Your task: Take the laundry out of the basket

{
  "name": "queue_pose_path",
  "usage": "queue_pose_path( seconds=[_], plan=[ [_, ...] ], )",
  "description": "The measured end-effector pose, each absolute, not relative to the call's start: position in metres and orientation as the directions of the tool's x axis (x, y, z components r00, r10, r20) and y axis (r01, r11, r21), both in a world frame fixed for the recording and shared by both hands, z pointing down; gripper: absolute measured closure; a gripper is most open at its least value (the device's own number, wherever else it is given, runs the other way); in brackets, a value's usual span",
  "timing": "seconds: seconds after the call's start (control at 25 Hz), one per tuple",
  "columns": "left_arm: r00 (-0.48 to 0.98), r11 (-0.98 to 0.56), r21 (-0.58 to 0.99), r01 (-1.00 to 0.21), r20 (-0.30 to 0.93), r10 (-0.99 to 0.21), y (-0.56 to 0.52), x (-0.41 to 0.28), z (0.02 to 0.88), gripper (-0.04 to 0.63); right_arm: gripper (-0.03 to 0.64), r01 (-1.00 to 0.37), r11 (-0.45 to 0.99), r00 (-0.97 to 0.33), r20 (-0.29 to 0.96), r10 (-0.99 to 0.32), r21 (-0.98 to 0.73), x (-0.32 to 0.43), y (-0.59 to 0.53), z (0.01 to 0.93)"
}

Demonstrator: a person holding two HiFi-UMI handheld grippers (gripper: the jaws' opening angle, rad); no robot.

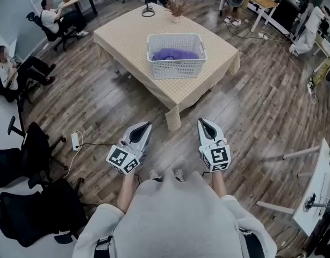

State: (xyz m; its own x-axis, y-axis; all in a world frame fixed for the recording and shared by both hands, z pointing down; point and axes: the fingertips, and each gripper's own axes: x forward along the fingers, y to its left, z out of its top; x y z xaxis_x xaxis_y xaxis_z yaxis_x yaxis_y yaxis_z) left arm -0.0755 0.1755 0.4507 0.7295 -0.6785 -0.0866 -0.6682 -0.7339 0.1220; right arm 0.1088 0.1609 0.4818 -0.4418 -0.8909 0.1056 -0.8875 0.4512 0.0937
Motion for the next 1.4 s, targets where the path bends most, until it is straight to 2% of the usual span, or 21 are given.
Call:
queue_pose_path(
  seconds=[0.52, 0.84, 1.4],
  plan=[
    [0.688, -0.688, 0.125, -0.715, -0.056, -0.724, 0.19, -0.036, 0.465, 0.586, 0.618, -0.845, 0.532, -0.523, 0.122, -0.843, 0.056, 0.136, 0.175, 0.513],
    [0.686, -0.684, 0.143, -0.715, -0.046, -0.727, 0.176, -0.026, 0.476, 0.586, 0.618, -0.844, 0.535, -0.526, 0.134, -0.84, 0.035, 0.145, 0.164, 0.523],
    [0.715, -0.715, 0.19, -0.673, -0.081, -0.695, 0.047, -0.013, 0.499, 0.586, 0.618, -0.848, 0.524, -0.504, 0.18, -0.845, 0.082, 0.151, 0.05, 0.534]
  ],
)
